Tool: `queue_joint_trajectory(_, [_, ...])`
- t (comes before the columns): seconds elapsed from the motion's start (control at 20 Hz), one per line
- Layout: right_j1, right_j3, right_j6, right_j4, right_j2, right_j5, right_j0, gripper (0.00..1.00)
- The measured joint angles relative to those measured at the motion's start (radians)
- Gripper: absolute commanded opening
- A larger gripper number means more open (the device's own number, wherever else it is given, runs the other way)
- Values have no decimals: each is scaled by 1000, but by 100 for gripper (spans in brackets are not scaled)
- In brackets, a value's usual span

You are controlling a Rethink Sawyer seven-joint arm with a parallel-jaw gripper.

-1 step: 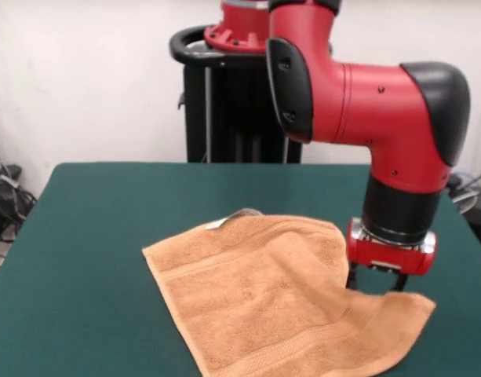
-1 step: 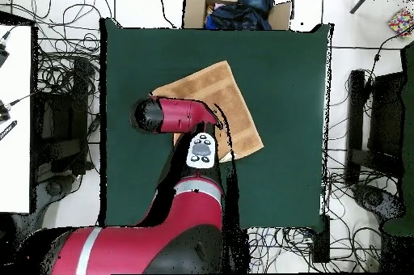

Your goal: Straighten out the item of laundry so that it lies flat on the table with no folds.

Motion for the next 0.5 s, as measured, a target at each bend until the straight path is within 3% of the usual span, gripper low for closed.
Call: queue_joint_trajectory(0.5, [30, -85, 0, 0, 71, 92, -104, 100])
